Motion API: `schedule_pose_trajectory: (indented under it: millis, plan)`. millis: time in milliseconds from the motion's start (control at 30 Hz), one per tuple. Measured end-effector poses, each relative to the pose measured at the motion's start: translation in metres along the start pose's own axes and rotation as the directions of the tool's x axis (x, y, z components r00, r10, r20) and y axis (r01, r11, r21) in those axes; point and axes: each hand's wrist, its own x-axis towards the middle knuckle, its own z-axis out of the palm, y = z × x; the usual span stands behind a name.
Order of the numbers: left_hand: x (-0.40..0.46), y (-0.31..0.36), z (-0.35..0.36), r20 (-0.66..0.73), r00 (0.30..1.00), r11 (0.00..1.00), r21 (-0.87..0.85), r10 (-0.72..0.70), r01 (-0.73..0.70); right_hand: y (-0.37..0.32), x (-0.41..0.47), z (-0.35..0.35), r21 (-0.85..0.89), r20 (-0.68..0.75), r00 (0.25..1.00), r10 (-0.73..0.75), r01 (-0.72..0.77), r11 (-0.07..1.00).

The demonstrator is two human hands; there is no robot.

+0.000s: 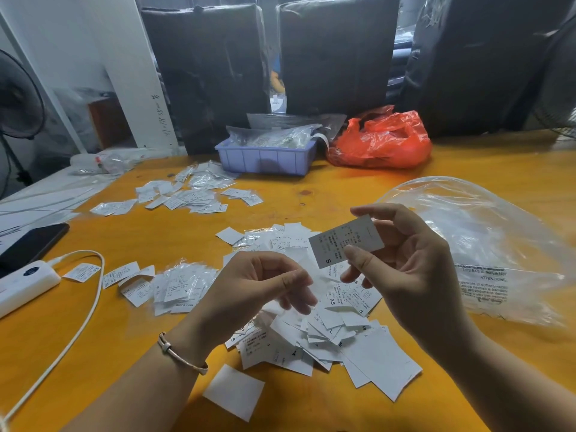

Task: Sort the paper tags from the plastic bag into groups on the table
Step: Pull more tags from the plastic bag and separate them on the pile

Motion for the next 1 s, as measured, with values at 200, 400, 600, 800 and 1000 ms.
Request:
schedule_pose_trajectory:
  millis: [200,400,600,800,1000]
  plan:
    - [-0.0003,-0.0001,-0.0011,-0.017,1.0,1.0,-0.013,0.009,-0.009,-0.0016,-0.0013,-0.0003,-0.04,0.033,0.999,-0.01,0.011,0.999]
    - [-0.0009,0.0,-0.0027,-0.038,0.999,0.999,-0.025,0.025,-0.026,-0.0016,-0.0014,0.0004,-0.064,0.007,1.0,-0.018,0.019,0.998]
    - [-0.001,0.0007,-0.0018,-0.031,0.999,0.999,-0.02,0.026,-0.027,-0.0018,-0.0007,0.0001,-0.059,-0.003,1.0,-0.019,0.019,0.998]
    - [-0.0009,0.0004,-0.0027,-0.046,0.999,0.999,-0.019,0.026,-0.027,-0.0007,-0.0022,0.0008,-0.072,0.022,1.0,-0.01,0.012,0.997]
    - [-0.0008,0.0,-0.0025,-0.056,0.998,0.999,-0.017,0.028,-0.029,-0.0005,-0.0023,0.0008,-0.054,0.019,1.0,-0.02,0.021,0.998]
